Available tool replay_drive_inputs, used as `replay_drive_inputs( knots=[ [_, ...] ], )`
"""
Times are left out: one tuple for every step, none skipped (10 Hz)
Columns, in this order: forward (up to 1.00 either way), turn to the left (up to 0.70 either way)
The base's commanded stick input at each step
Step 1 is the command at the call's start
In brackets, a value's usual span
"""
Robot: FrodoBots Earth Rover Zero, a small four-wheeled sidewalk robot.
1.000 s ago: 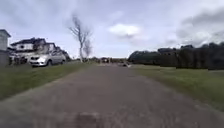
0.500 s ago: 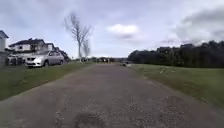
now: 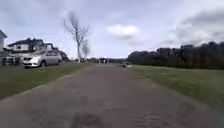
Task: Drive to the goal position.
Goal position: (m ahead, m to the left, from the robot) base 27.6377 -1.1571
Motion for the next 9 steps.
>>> replay_drive_inputs(
  knots=[
    [0.70,0.02],
    [0.70,0.02],
    [0.70,0.02],
    [0.70,0.02],
    [0.70,0.02],
    [0.70,0.02],
    [0.70,0.02],
    [0.70,0.02],
    [0.70,0.02]
  ],
)
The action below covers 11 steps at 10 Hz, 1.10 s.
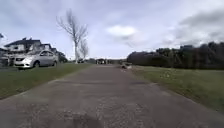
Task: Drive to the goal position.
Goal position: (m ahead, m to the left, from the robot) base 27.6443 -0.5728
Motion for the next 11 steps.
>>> replay_drive_inputs(
  knots=[
    [0.70,0.02],
    [0.70,0.02],
    [0.70,0.02],
    [0.70,0.11],
    [0.70,0.22],
    [0.70,0.32],
    [0.70,0.15],
    [0.70,0.03],
    [0.70,0.02],
    [0.70,0.02],
    [0.70,0.02]
  ],
)
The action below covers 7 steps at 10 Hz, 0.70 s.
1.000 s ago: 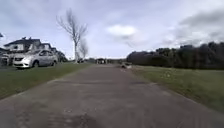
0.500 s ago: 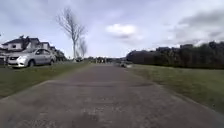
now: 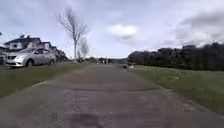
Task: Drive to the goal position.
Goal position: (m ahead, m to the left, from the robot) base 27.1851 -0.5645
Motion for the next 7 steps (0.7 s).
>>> replay_drive_inputs(
  knots=[
    [0.70,0.02],
    [0.70,0.02],
    [0.70,0.02],
    [0.70,0.02],
    [0.70,0.02],
    [0.70,0.02],
    [0.70,0.02]
  ],
)
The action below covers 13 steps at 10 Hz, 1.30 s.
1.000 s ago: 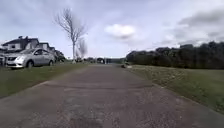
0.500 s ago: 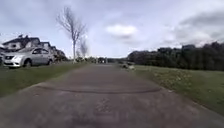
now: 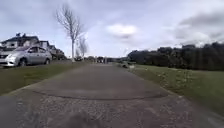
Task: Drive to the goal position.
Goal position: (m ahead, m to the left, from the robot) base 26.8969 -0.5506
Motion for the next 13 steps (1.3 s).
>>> replay_drive_inputs(
  knots=[
    [0.70,0.02],
    [0.70,0.02],
    [0.70,0.02],
    [0.70,0.02],
    [0.70,0.02],
    [0.70,0.02],
    [0.70,0.02],
    [0.70,0.02],
    [0.70,0.02],
    [0.70,0.02],
    [0.70,0.02],
    [0.70,0.02],
    [0.70,0.02]
  ],
)
